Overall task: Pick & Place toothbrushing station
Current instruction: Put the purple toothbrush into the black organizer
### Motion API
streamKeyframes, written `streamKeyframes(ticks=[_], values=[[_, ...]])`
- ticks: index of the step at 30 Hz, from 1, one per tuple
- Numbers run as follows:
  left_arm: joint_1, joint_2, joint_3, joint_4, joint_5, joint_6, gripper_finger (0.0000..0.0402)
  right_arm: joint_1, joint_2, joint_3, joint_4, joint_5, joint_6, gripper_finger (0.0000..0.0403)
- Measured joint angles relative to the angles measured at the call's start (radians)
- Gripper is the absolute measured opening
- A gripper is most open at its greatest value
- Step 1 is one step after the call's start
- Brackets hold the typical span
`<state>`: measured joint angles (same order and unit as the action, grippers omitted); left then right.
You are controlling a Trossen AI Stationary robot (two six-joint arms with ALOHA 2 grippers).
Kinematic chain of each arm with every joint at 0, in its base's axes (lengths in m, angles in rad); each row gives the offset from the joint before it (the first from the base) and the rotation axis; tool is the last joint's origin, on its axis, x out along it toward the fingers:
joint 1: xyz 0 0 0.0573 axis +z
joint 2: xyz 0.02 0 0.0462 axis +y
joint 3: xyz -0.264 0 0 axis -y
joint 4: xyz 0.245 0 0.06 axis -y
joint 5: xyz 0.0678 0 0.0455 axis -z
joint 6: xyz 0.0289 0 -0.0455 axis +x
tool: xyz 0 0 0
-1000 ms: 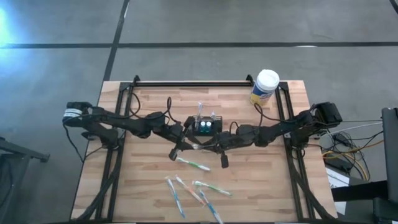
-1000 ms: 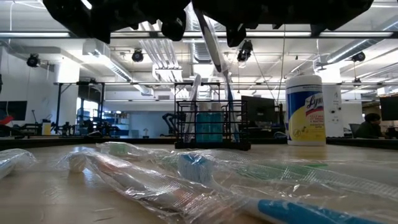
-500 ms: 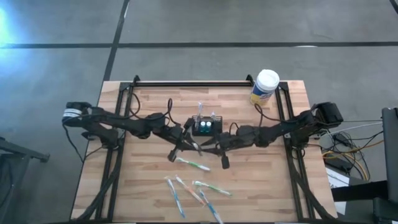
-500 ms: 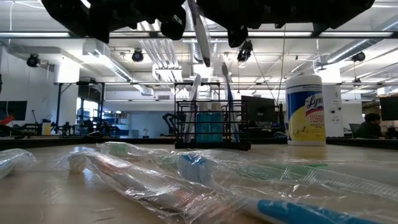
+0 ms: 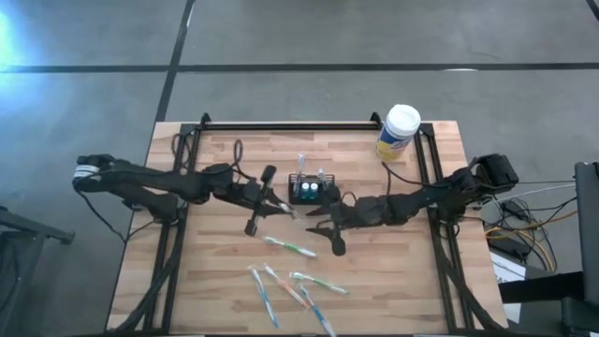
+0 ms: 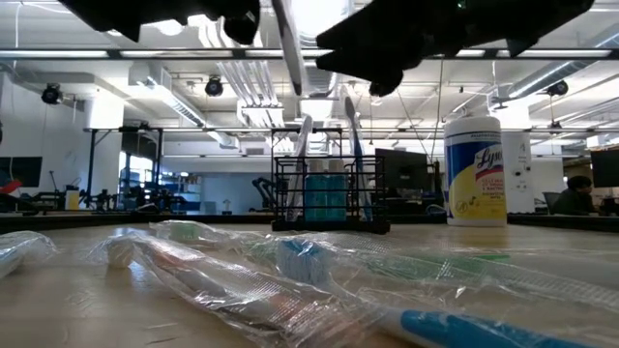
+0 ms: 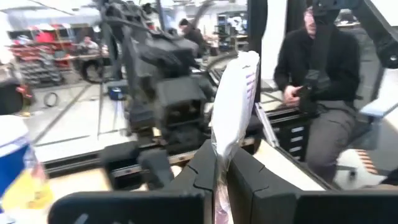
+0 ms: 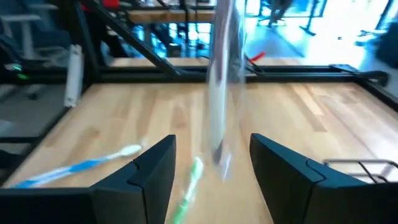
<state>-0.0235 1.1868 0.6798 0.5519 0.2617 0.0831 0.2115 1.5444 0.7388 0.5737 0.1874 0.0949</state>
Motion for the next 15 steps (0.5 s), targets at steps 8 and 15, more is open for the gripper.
streamKeyframes(ticks=[8,15], values=[[0.081,-0.11,-0.064,-0.06,-0.102,0.002,0.0017,0.062,-0.112,-0.116,0.01,0.134,-0.044,0.0174],[0.162,-0.042,-0.056,-0.06,-0.104,-0.001,0.0017,0.074,-0.381,-0.218,0.019,0.137,-0.168,0.0072]])
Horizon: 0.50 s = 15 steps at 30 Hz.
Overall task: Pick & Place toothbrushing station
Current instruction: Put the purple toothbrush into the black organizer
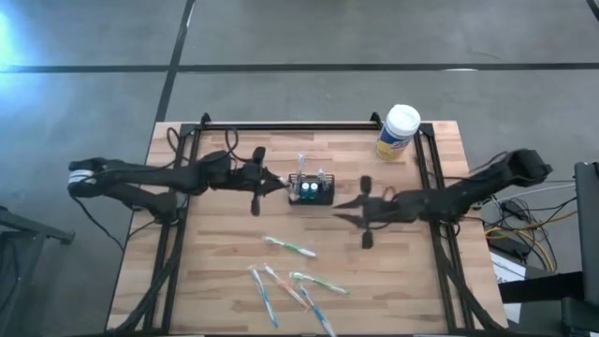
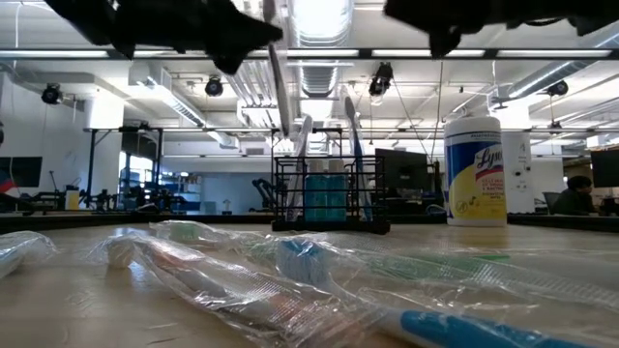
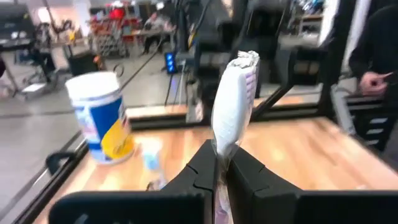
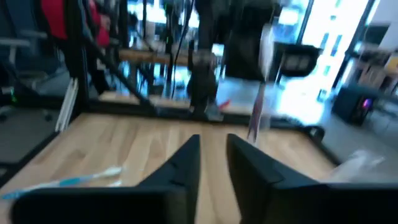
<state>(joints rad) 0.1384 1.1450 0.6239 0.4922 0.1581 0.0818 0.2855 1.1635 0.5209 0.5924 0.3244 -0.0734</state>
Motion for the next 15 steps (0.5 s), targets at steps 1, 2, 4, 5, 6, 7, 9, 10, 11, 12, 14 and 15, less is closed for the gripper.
streamKeyframes(ticks=[1,2,4,5,6,7,9,10,11,12,14,15], values=[[0.009,0.014,0.0,0.003,0.0,0.0,0.0017,0.0,-0.038,-0.018,0.001,0.0,-0.01,0.0056],[0.016,0.027,0.0,0.003,-0.002,0.0,0.0017,0.0,-0.071,-0.038,0.001,0.0,-0.013,0.0041],[0.03,0.05,0.0,0.011,-0.007,0.0,0.0017,0.004,-0.118,-0.08,0.001,0.0,-0.007,0.0018],[0.036,0.058,0.001,0.017,-0.008,0.0,0.0017,0.005,-0.131,-0.102,0.008,0.0,0.001,0.0014],[0.041,0.064,0.004,0.022,-0.008,0.0,0.0017,0.007,-0.138,-0.127,0.022,0.0,0.009,0.0013],[0.045,0.069,0.009,0.023,-0.007,0.001,0.0017,0.011,-0.141,-0.149,0.046,0.0,0.011,0.0012],[0.05,0.078,0.019,0.026,-0.007,0.003,0.0017,0.011,-0.142,-0.193,0.104,-0.001,0.012,0.0011],[0.051,0.08,0.023,0.024,-0.007,0.003,0.0017,0.011,-0.142,-0.208,0.135,-0.002,0.011,0.0011],[0.052,0.081,0.029,0.021,-0.007,0.004,0.0017,0.011,-0.141,-0.219,0.162,-0.001,0.01,0.001],[0.052,0.081,0.035,0.021,-0.008,0.004,0.0017,0.011,-0.144,-0.228,0.179,-0.001,0.01,0.0009],[0.052,0.078,0.046,0.023,-0.008,0.004,0.0017,0.011,-0.145,-0.236,0.198,-0.002,0.006,0.0009],[0.052,0.077,0.052,0.021,-0.008,0.005,0.0017,0.011,-0.148,-0.237,0.2,-0.003,0.004,0.0009]])
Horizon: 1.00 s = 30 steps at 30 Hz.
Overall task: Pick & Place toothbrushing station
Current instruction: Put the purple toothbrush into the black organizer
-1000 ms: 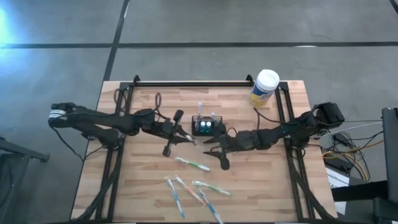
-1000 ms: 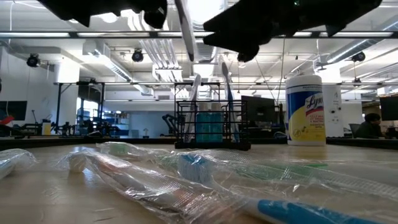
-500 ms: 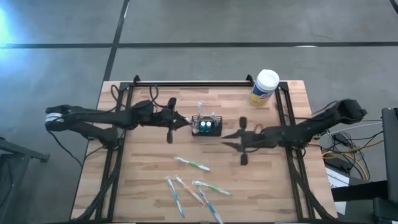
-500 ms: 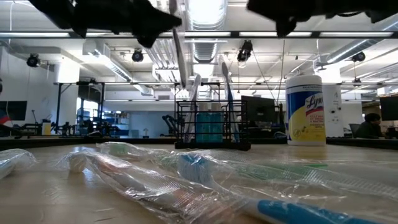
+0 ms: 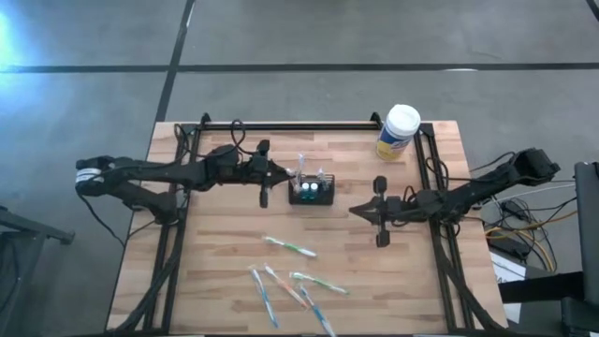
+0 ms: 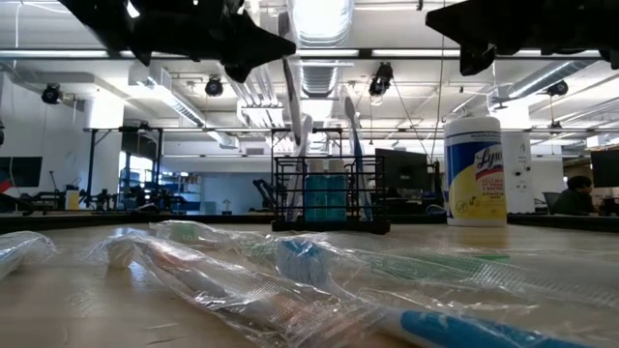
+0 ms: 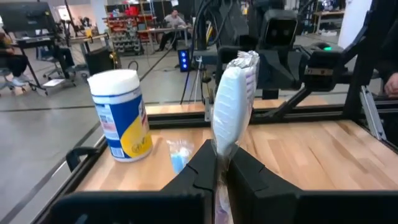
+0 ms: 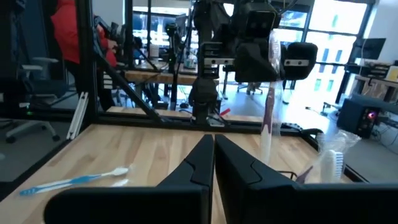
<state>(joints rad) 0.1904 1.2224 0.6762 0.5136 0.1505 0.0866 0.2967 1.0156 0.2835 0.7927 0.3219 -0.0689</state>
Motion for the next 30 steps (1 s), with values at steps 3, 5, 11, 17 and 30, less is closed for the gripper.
streamKeyframes(ticks=[3,5,11,17,30], values=[[0.009,0.0,0.015,-0.051,-0.012,0.019,0.0017,0.0,-0.008,-0.002,0.004,-0.004,0.003,0.0008],[0.021,0.0,0.016,-0.09,-0.016,0.022,0.0017,0.0,-0.008,-0.002,0.001,-0.006,0.007,0.0008],[0.033,0.001,-0.002,-0.121,-0.021,0.019,0.0017,0.0,-0.003,0.004,-0.005,-0.008,0.013,0.0008],[0.033,0.019,-0.031,-0.085,-0.029,0.017,0.0017,0.0,-0.003,0.005,-0.002,-0.008,0.013,0.0008],[0.033,0.207,-0.061,0.085,-0.048,-0.041,0.0018,0.0,-0.001,0.006,0.003,-0.009,0.017,0.0008]])
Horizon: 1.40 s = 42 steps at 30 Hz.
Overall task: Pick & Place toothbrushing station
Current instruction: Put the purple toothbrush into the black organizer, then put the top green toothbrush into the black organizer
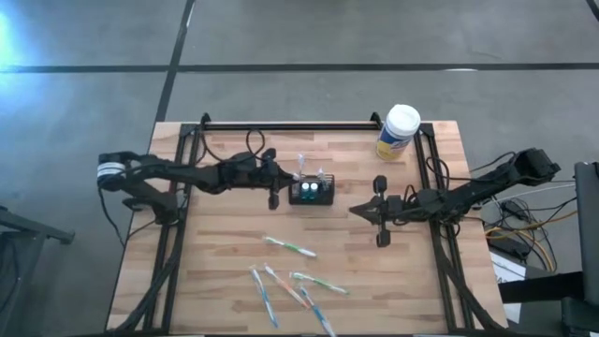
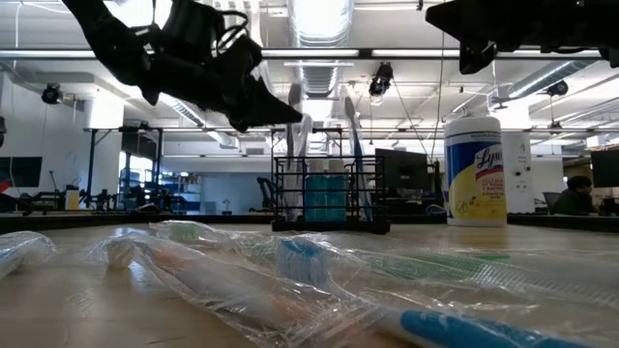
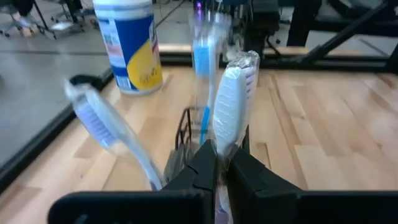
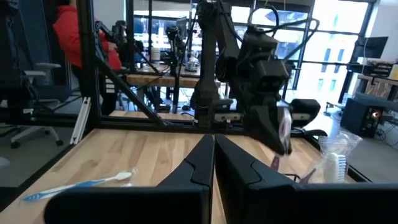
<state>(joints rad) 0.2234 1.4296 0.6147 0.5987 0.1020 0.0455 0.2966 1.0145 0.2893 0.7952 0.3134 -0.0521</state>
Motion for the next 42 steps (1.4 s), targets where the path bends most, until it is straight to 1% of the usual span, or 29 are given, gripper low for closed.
streamKeyframes(ticks=[6,9,12,20,30,33,36,39,42], values=[[0.0,0.064,0.0,0.029,0.002,0.002,0.0018,0.0,0.0,0.0,-0.006,-0.001,0.0,0.0008],[0.0,0.074,0.0,0.038,0.002,0.0,0.0023,0.0,0.0,0.0,-0.006,-0.001,0.0,0.0008],[0.0,0.059,-0.002,0.018,0.002,-0.014,0.0038,0.0,0.0,0.0,-0.006,-0.001,0.0,0.0008],[0.0,-0.036,-0.022,-0.012,0.005,-0.028,0.0099,0.0,0.0,0.0,-0.006,-0.002,0.0,0.0008],[0.0,-0.141,-0.06,-0.031,0.005,-0.052,0.0205,0.0,0.0,0.0,-0.014,-0.002,0.0,0.0008],[0.0,-0.2,-0.06,-0.093,0.005,-0.034,0.0226,0.0,0.001,0.0,-0.018,-0.002,0.004,0.0008],[-0.001,-0.299,-0.06,-0.236,0.013,0.014,0.0235,0.0,0.001,0.0,-0.035,-0.002,0.005,0.0008],[-0.004,-0.428,-0.068,-0.37,0.018,0.048,0.0236,0.0,0.001,0.0,-0.037,-0.002,0.006,0.0008],[-0.003,-0.568,-0.101,-0.44,0.033,0.038,0.0226,0.0,0.001,0.0,-0.036,-0.002,0.008,0.0008]])
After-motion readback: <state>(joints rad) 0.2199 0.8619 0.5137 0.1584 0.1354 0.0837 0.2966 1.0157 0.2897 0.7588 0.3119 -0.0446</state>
